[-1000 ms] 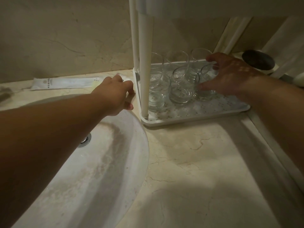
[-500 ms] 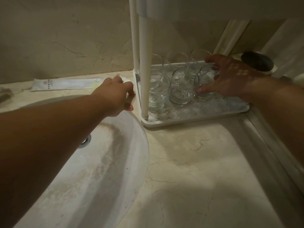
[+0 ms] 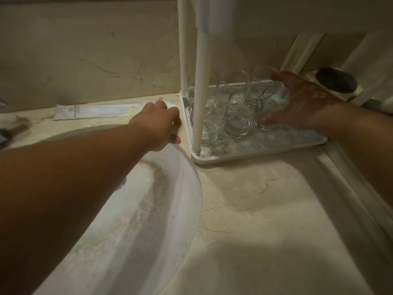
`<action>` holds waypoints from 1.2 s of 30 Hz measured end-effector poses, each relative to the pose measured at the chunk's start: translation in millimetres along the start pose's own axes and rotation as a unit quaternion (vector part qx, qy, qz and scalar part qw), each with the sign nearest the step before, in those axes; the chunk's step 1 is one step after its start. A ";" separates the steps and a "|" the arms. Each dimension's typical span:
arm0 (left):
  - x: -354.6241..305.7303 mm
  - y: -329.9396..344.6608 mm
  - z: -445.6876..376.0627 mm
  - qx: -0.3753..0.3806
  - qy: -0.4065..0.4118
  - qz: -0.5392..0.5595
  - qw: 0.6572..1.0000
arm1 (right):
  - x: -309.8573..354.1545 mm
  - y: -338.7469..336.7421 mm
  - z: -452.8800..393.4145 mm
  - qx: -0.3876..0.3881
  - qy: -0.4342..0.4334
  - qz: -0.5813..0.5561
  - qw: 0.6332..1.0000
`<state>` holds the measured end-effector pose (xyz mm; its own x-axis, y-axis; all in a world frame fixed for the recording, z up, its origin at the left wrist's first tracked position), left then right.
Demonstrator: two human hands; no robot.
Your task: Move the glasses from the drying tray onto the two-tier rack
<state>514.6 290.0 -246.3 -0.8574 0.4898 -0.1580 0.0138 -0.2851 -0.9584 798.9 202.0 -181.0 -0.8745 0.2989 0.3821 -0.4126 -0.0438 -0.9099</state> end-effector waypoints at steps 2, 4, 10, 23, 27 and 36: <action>1.3 -0.9 -0.3 -0.001 -0.001 0.000 1.000 | 2.4 -0.7 6.8 -0.005 0.001 0.013 1.000; 2.6 -3.2 -0.9 0.004 0.000 0.002 1.000 | 6.4 -0.4 17.1 -0.014 -0.011 0.019 1.000; -0.7 -15.1 -4.7 0.042 0.006 -0.008 0.999 | 16.7 3.8 50.5 -0.032 -0.022 0.026 0.999; 6.2 -35.9 10.3 0.006 0.047 0.073 0.996 | 41.2 14.6 69.9 -0.008 0.027 0.034 0.999; 9.0 -37.7 22.6 0.026 0.041 0.090 0.995 | 46.0 10.9 82.3 -0.006 0.031 0.047 0.998; -13.8 -81.1 93.8 -0.022 0.039 0.164 0.985 | 97.9 -11.8 117.8 -0.011 0.039 0.048 0.998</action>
<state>477.0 229.1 -144.1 -0.7611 0.4398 -0.4768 0.3066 -0.4040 -0.8619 688.0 119.4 -113.8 -0.8872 0.3674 0.2792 -0.3204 -0.0548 -0.9457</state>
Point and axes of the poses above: each hand's wrist, its own z-axis away from the middle knuckle, its own y-axis out of the palm, x = y × z, the point moved 4 cm from there along -z, towards the middle knuckle, and after that the axes turned 6 degrees about x, right-handed, at the moved point
